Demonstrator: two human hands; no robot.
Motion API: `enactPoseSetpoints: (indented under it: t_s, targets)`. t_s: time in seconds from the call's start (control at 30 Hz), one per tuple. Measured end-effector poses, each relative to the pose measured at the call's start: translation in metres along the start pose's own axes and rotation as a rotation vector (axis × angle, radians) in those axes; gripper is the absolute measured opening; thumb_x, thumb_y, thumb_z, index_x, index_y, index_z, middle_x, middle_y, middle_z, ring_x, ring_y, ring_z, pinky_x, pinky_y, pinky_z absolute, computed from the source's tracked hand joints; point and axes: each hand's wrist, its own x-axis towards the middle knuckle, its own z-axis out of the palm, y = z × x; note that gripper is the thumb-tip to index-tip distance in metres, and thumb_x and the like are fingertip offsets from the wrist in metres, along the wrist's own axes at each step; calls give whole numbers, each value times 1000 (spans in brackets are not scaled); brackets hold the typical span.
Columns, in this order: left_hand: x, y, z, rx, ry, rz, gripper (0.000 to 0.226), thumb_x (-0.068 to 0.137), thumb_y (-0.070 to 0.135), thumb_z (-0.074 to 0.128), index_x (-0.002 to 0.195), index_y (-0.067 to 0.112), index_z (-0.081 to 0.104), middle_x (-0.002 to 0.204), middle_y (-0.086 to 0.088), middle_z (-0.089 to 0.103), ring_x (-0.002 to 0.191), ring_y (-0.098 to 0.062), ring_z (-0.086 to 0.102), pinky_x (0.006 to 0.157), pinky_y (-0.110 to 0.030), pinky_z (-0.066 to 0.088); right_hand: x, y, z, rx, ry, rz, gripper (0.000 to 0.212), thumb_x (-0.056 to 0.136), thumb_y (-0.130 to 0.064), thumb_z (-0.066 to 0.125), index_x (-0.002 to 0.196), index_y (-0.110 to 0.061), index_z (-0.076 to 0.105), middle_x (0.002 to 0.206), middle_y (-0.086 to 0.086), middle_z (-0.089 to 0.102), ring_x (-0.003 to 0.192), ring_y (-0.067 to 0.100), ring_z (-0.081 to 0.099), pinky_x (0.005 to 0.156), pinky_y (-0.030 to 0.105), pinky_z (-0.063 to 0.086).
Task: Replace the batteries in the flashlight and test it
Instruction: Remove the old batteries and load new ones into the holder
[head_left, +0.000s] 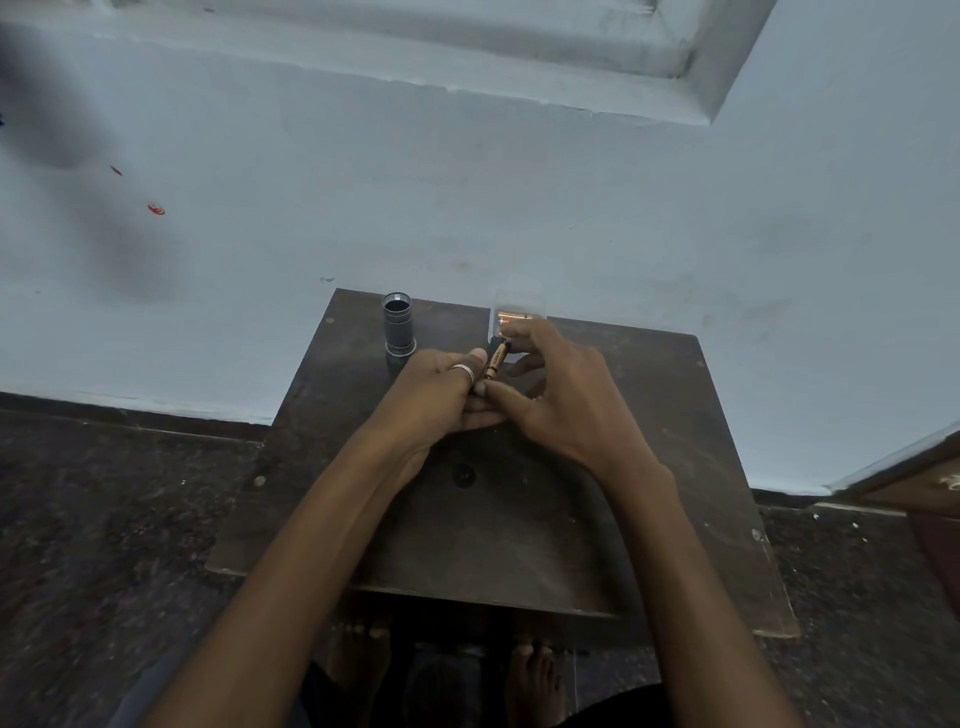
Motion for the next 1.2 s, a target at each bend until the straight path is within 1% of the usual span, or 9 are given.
enactPoseSetpoints:
  t_s: [0.1, 0.23, 0.3, 0.43, 0.57, 0.73, 0.93, 1.07, 1.2]
  targets:
    - [0, 0, 1, -8, 5, -11, 37, 106, 21, 44, 105, -7, 68, 100, -20, 75, 81, -22, 76, 67, -26, 60, 3, 5, 1, 14, 7, -39, 35, 85, -27, 77, 118, -20, 66, 108, -3, 73, 91, 11, 70, 77, 36, 60]
    - [-1, 3, 1, -12, 25, -16, 35, 106, 22, 44, 104, -3, 69, 92, -17, 74, 72, -17, 75, 65, -25, 60, 4, 8, 1, 108, 39, -27, 24, 89, -23, 74, 112, -22, 73, 106, -7, 75, 87, 5, 70, 74, 13, 54]
    - [-1, 4, 2, -15, 35, -23, 35, 106, 23, 45, 104, -2, 69, 90, -15, 74, 71, -17, 74, 65, -25, 60, 5, 7, 2, 117, 48, -35, 21, 91, -21, 72, 112, -22, 74, 105, -7, 75, 86, 5, 69, 74, 6, 50]
    - [-1, 6, 2, -27, 44, -37, 35, 105, 23, 45, 107, -3, 68, 90, -14, 72, 70, -16, 74, 64, -25, 60, 5, 5, 2, 75, 9, -70, 20, 93, -23, 69, 113, -22, 71, 107, -6, 74, 89, 6, 67, 78, 11, 52]
    - [-4, 6, 3, -37, 19, -48, 34, 105, 23, 46, 99, 2, 71, 80, -11, 73, 69, -17, 75, 61, -24, 59, 6, 6, -1, 87, 51, -91, 24, 85, -21, 78, 108, -17, 74, 104, -4, 74, 92, 6, 66, 83, 5, 44]
    - [-4, 8, 4, -41, 24, -42, 34, 105, 23, 45, 93, 6, 72, 69, -4, 74, 68, -16, 75, 61, -23, 59, 6, 4, -1, 157, 33, -18, 19, 88, -16, 75, 106, -18, 73, 98, -11, 72, 89, 2, 67, 72, 3, 42]
    - [-6, 7, 3, -25, 35, -53, 35, 105, 23, 45, 91, 5, 71, 70, -7, 76, 70, -17, 75, 60, -23, 59, 7, 4, -1, 152, 58, 22, 17, 99, -21, 61, 108, -17, 74, 96, -17, 70, 88, -13, 64, 74, 2, 42]
    - [-6, 8, 5, -50, 39, -69, 33, 105, 23, 45, 93, 2, 69, 69, -9, 75, 68, -17, 75, 59, -24, 59, 7, 4, -4, 215, 113, 102, 22, 103, -23, 55, 100, -13, 74, 89, -8, 75, 86, 5, 71, 70, 21, 53]
    - [-5, 8, 6, -60, 27, -74, 34, 105, 23, 46, 98, -3, 67, 72, -9, 75, 69, -18, 75, 60, -25, 59, 10, -2, -7, 486, 188, 319, 29, 105, -23, 50, 96, -9, 73, 89, 1, 77, 84, 12, 74, 64, 29, 56]
